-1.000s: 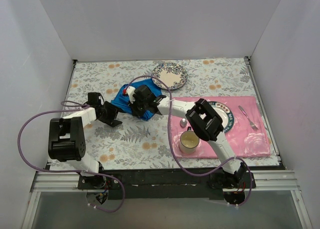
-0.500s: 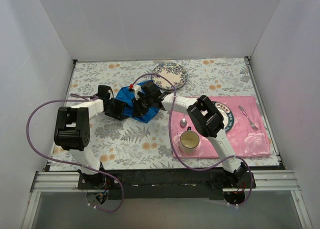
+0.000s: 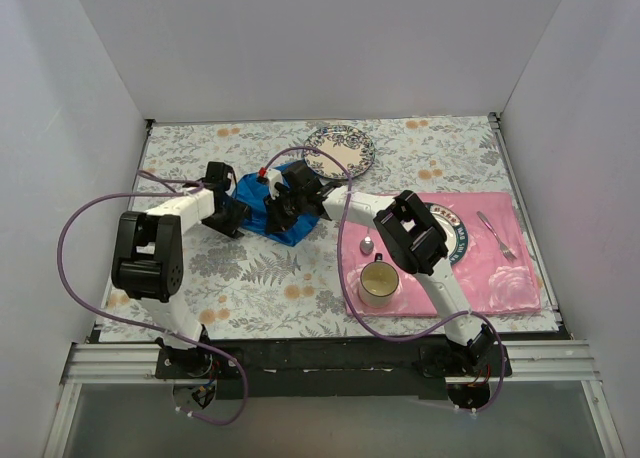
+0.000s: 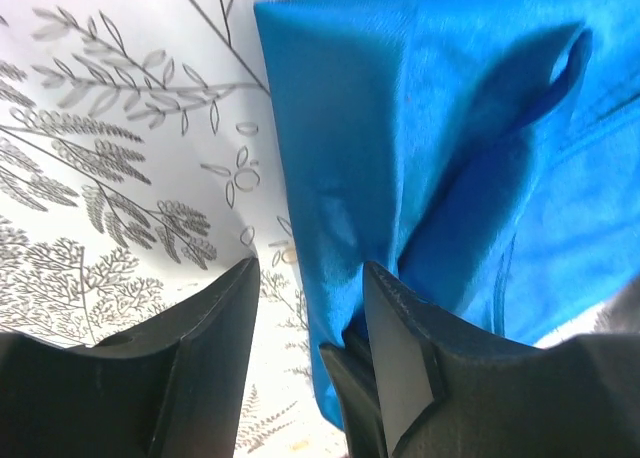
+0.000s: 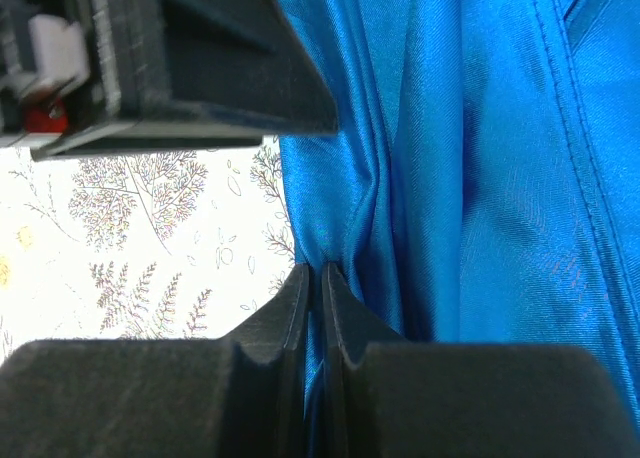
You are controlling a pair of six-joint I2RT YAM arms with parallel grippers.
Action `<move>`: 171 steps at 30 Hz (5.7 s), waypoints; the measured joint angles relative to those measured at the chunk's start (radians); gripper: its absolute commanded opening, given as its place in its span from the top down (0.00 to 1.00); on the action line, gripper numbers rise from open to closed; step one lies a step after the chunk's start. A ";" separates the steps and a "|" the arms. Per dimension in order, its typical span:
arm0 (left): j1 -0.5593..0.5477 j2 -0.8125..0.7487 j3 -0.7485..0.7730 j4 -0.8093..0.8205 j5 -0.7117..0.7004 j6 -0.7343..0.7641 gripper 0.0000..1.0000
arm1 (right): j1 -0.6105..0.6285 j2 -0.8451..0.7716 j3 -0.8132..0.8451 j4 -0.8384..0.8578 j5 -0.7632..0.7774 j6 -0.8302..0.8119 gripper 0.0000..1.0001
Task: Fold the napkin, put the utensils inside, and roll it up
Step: Roll the napkin with the utensil
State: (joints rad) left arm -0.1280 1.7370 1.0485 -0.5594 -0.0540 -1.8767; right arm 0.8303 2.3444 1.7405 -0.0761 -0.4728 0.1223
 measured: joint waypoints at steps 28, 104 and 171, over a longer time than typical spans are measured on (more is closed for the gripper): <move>-0.031 0.164 0.225 -0.259 -0.121 0.011 1.00 | 0.050 -0.018 0.021 -0.049 0.100 -0.121 0.91; 0.198 -0.439 -0.192 0.000 0.237 0.296 0.21 | 0.048 -0.132 0.175 -0.366 0.045 -0.069 0.36; 0.239 -0.129 -0.093 0.069 0.353 0.280 0.48 | 0.011 -0.312 -0.085 -0.206 0.228 -0.076 0.45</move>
State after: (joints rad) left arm 0.1108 1.6085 0.9550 -0.4900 0.2989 -1.5967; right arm 0.8417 2.0323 1.6550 -0.2817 -0.2451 0.0467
